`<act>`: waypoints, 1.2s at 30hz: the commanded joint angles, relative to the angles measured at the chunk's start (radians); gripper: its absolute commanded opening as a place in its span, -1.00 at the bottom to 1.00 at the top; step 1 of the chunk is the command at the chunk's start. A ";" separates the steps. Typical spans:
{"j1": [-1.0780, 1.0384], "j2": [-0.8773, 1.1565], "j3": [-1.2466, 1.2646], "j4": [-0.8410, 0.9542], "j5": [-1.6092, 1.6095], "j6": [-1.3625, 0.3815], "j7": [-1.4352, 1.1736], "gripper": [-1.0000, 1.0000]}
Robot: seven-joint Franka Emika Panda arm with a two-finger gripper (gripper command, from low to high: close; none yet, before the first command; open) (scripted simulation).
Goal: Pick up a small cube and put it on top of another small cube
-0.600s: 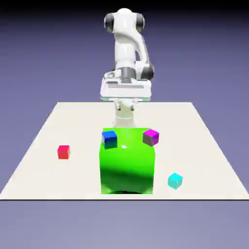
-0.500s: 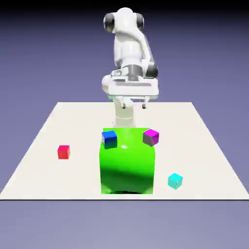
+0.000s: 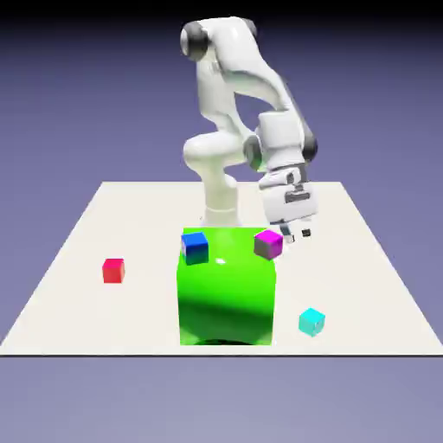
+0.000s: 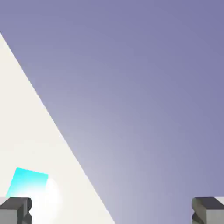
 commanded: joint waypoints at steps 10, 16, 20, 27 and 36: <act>0.272 0.237 -0.164 0.090 0.026 -0.058 -0.435 0.00; 0.426 0.379 -0.266 0.138 0.044 -0.089 -0.696 0.00; 0.530 0.473 -0.335 0.170 0.056 -0.109 -0.870 0.00; 0.475 0.642 -0.295 0.204 0.134 -0.022 -1.028 0.00; 0.572 0.533 -0.395 0.171 0.076 -0.106 -0.988 -1.00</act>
